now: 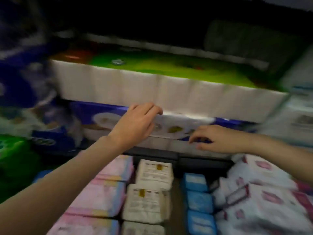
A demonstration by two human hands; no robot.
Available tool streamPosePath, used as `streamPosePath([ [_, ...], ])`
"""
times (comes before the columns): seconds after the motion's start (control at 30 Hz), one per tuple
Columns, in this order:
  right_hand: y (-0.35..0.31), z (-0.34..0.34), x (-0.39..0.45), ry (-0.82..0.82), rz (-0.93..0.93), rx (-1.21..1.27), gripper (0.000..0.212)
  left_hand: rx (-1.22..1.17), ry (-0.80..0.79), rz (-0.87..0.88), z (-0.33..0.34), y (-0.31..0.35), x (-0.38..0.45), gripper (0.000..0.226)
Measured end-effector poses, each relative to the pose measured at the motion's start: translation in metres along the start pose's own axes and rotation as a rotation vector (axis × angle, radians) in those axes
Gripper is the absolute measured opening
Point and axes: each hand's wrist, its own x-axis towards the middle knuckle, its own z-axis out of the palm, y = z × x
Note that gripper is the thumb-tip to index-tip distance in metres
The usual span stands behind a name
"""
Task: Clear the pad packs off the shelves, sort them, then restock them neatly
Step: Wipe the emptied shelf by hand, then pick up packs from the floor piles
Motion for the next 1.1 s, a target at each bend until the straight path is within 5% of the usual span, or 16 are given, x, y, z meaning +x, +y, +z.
streamPosePath([
  [0.27,0.158,0.062,-0.149,-0.058,0.319,-0.030,0.036,-0.061,-0.271,0.323,0.100,0.140,0.090,0.031],
  [0.5,0.220,0.090,-0.180,-0.157,0.169,-0.075,0.051,-0.038,-0.631,0.526,0.155,0.217,0.140,0.038],
  [0.77,0.244,0.099,-0.178,-0.122,0.072,-0.032,0.058,0.098,-1.227,0.172,0.171,0.267,0.164,0.075],
  [1.1,0.254,0.104,-0.166,-0.135,0.012,-0.077,0.069,-0.009,-1.358,-0.173,0.147,0.285,0.123,0.100],
])
